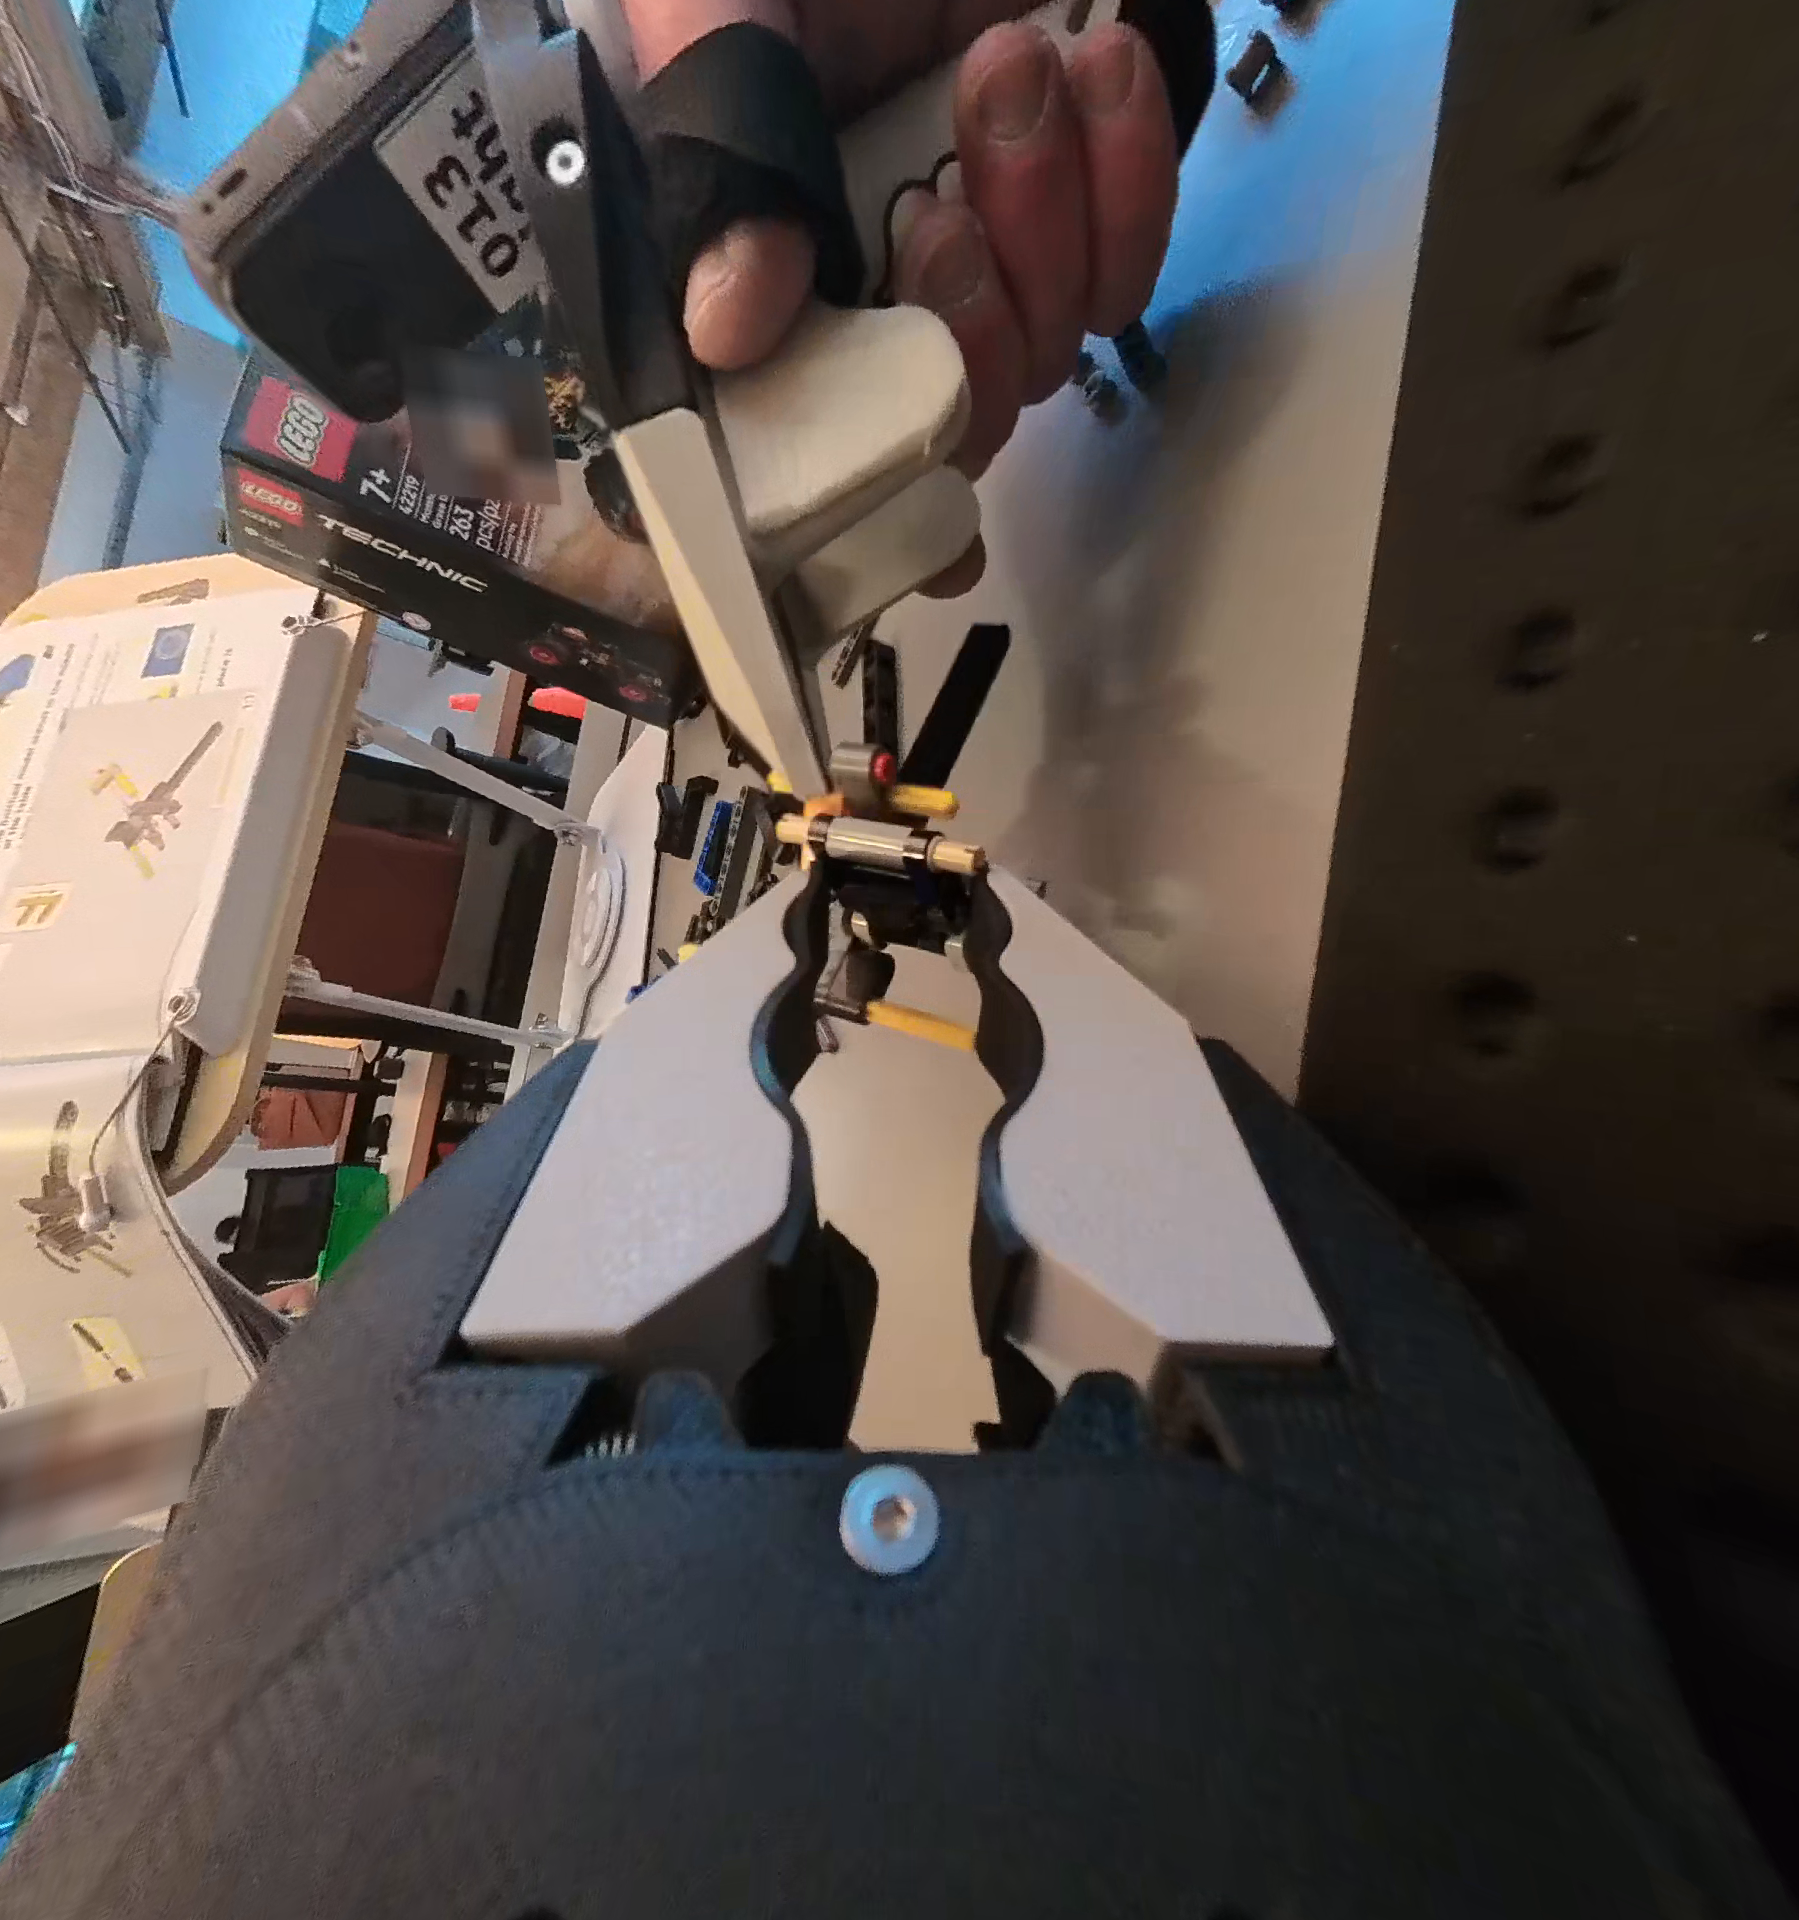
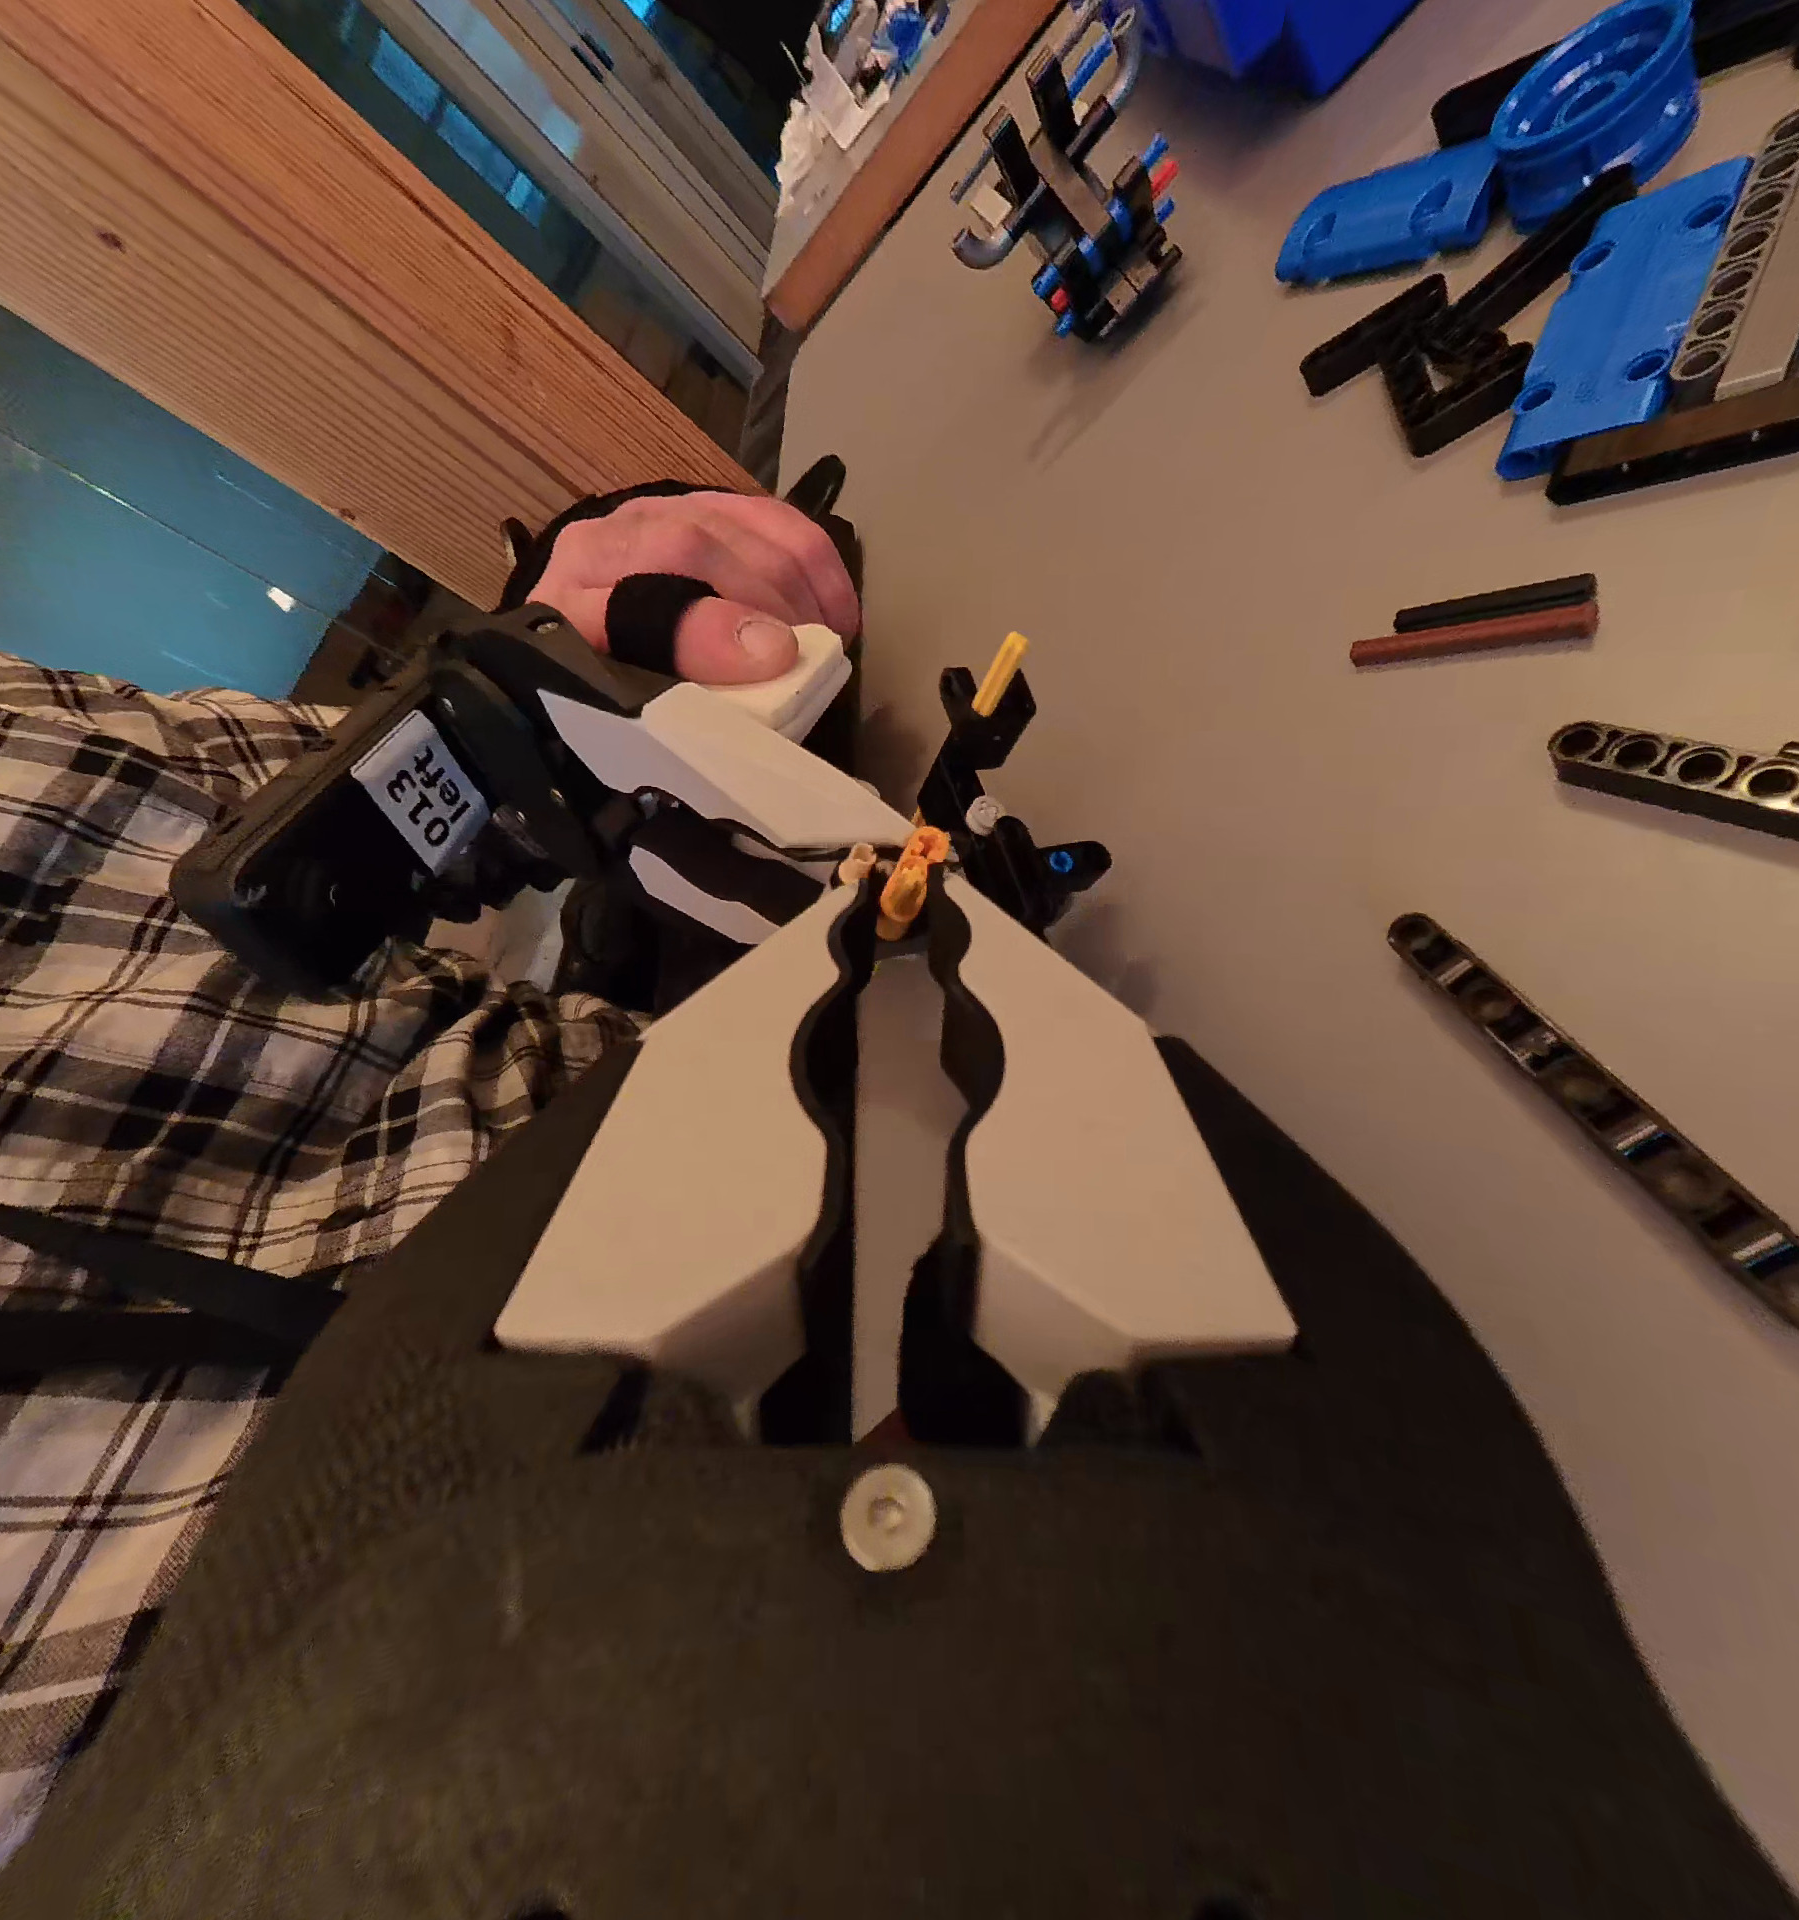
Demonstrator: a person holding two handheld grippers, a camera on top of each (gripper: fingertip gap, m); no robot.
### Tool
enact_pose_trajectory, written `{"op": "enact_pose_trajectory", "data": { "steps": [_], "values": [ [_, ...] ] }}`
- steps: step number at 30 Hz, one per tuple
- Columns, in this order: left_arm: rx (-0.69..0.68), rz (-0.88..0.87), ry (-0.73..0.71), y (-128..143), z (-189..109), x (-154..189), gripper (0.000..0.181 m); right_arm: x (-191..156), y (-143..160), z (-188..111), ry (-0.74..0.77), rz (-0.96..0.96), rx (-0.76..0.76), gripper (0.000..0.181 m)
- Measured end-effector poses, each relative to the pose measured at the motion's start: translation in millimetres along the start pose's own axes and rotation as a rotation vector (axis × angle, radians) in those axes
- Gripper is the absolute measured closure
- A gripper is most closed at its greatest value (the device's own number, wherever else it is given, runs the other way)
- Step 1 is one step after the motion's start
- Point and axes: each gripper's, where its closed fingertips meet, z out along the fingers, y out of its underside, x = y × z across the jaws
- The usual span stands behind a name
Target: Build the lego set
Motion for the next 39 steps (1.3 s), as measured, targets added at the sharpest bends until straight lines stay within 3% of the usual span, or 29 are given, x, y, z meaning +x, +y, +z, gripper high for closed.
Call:
{"op": "enact_pose_trajectory", "data": {
  "steps": [5,16,25,32,39],
  "values": [
    [0.031,-0.014,-0.018,-5,-4,-5,0.156,-4,-4,-5,-0.042,0.013,0.069,0.175],
    [0.013,0.076,-0.006,-6,-3,5,0.156,1,12,4,0.001,-0.019,-0.106,0.175],
    [0.076,-0.019,-0.019,-12,-10,-6,0.156,-9,-1,-3,-0.107,0.02,0.071,0.175],
    [0.051,-0.026,0.011,-7,-8,0,0.149,-2,0,-3,-0.061,0.052,0.083,0.176],
    [0.039,0.007,0.002,-6,-8,0,0.162,0,-4,-5,-0.042,0.044,0.113,0.177]
  ]
}}
